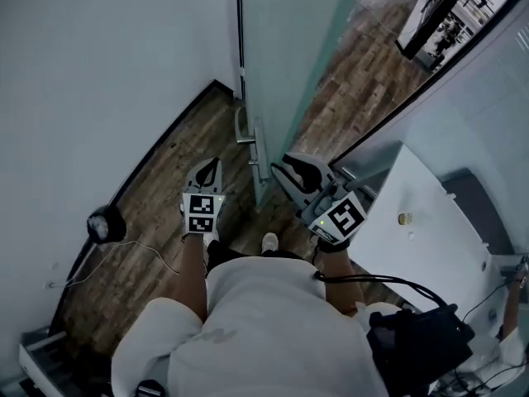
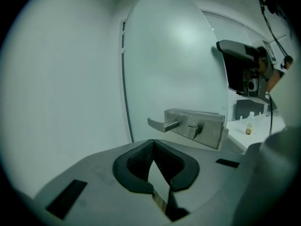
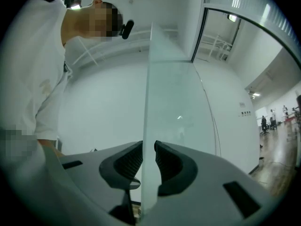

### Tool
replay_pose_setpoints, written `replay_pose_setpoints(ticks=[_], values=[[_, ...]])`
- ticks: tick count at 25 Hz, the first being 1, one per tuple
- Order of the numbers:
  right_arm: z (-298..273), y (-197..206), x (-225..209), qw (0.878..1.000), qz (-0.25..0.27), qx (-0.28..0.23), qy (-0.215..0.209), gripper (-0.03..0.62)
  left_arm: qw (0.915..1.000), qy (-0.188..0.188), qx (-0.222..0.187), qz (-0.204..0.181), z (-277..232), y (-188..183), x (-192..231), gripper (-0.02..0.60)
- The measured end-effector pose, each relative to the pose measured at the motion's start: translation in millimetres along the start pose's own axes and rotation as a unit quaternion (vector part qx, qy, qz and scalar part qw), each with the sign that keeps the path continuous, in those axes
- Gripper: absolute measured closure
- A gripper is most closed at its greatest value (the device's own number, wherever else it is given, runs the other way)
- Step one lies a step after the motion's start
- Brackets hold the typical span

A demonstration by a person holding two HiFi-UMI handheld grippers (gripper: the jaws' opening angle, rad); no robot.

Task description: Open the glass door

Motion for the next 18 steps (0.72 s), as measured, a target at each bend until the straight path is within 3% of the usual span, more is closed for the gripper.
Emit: replay_pose_setpoints(ticks=[5, 11, 18], values=[[-64, 12, 26, 0.999, -0.006, -0.003, -0.032, 0.508, 0.9974, -0.061, -0.004, 0.037, 30, 19, 59, 0.581], [-88, 8, 59, 0.999, 0.000, -0.018, -0.039, 0.503, 0.9919, -0.111, -0.015, 0.061, 71, 28, 68, 0.581], [-139, 7, 88, 0.995, -0.030, -0.018, -0.094, 0.510, 0.9843, -0.155, -0.028, 0.080, 107, 38, 95, 0.581]])
Point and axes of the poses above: the fingertips, and each gripper's own axes: z backward along the fingers, x to its left, y out of its underside, the point moved 9 cm from there along z, backward along the fingers, and after that the axes turned 3 degrees about z, right-handed, at the moved point
